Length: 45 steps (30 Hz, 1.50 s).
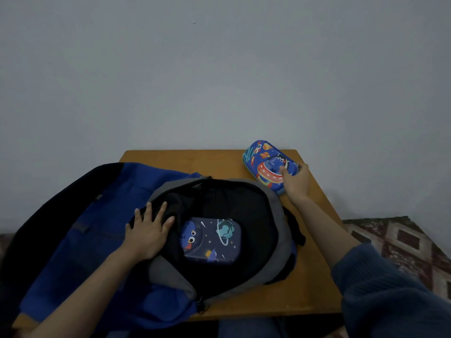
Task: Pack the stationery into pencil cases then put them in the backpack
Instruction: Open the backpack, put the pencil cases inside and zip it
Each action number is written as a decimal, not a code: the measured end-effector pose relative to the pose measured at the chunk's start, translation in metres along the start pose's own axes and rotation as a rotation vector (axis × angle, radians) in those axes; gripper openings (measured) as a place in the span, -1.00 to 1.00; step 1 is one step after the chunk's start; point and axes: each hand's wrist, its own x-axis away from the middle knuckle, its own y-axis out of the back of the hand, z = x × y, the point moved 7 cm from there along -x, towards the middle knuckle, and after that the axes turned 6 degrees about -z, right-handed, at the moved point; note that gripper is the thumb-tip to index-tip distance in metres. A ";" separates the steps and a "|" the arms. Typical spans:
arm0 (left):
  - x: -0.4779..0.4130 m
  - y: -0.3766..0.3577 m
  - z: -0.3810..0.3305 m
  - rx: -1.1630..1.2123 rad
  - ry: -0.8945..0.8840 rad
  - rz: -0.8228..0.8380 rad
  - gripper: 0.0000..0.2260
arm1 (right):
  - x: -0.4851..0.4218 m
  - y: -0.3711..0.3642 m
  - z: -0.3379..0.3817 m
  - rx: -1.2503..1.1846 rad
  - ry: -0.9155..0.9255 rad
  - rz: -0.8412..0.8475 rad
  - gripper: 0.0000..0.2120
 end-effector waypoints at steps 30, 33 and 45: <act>0.015 0.053 -0.012 0.429 -0.023 -0.185 -0.56 | 0.065 -0.050 0.053 -0.054 -0.073 0.409 -0.65; 0.016 0.061 -0.020 0.489 -0.059 -0.239 -0.56 | 0.069 -0.064 0.056 -0.004 -0.022 0.347 -0.65; 0.009 0.057 -0.015 0.490 -0.097 -0.239 -0.57 | 0.115 -0.106 0.080 0.376 0.332 0.384 -0.73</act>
